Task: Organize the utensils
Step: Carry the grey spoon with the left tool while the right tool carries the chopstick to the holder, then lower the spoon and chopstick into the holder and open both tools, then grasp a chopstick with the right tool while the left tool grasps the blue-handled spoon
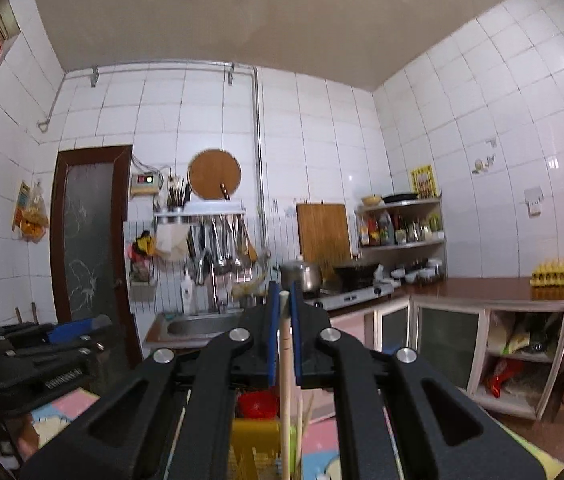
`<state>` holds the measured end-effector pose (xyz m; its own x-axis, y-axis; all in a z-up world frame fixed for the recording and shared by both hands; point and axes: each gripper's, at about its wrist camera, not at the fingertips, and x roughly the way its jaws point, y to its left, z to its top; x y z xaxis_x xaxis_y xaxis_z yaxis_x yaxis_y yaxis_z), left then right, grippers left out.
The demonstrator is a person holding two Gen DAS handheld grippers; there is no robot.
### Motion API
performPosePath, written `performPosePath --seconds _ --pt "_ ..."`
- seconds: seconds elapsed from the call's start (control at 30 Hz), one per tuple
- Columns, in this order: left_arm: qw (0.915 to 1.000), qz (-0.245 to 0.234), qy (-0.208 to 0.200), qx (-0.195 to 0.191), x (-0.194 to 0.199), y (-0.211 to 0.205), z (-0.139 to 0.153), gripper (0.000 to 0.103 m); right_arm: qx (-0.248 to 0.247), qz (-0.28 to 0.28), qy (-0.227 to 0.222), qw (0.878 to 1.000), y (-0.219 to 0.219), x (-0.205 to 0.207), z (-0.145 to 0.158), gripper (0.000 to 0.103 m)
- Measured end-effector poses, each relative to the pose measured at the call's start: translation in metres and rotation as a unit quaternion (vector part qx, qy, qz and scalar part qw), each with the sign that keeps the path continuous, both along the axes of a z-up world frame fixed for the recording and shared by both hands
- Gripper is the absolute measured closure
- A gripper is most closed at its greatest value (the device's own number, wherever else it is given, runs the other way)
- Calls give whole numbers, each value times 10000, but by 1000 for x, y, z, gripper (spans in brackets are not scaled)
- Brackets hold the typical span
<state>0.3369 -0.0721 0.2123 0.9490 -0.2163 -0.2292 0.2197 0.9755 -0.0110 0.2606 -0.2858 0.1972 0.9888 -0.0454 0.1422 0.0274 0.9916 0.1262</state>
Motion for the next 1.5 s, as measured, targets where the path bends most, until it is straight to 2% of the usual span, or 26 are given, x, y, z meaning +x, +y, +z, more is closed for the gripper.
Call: performPosePath --seconds 0.17,0.33,0.6,0.73,0.77,0.83,0.87,0.9,0.93,1.07,1.2,1.4,1.5 --pt "9999 114 -50 -3 25 -12 -1 68 28 -98 -38 9999 6 27 5 97" --pt "9996 261 28 103 48 -22 -36 68 144 -219 166 9995 4 59 -17 97" --pt "9973 274 685 43 71 -13 -105 68 165 -163 1075 9939 -5 94 -80 97" --pt "9943 266 1028 -116 79 -2 -122 67 169 -9 1606 9869 -9 104 -103 97" --pt "9939 287 1057 -118 79 0 -123 63 158 -6 1670 9858 -11 104 -106 96" --pt "9941 327 1026 -113 74 6 -118 40 169 -72 1848 9826 -15 101 -108 95" --pt "9946 358 967 -125 70 10 -114 34 228 -85 1912 9813 -18 97 -107 82" --pt "9951 418 883 -147 63 15 -107 24 316 -93 1941 9804 -22 93 -106 70" --pt "9951 468 852 -154 58 20 -102 15 405 -86 1938 9802 -25 87 -106 46" --pt "9948 470 885 -184 40 36 -88 9 384 -189 2134 9760 -29 64 -104 44" --pt "9921 456 1129 -287 19 57 -90 5 457 -211 2513 9666 -27 45 -113 44" --pt "9866 543 1527 -183 2 77 -116 5 389 -216 3255 9445 -7 24 -157 44" --pt "9801 590 1882 -226 -2 89 -141 5 359 -169 3608 9318 7 18 -185 44"
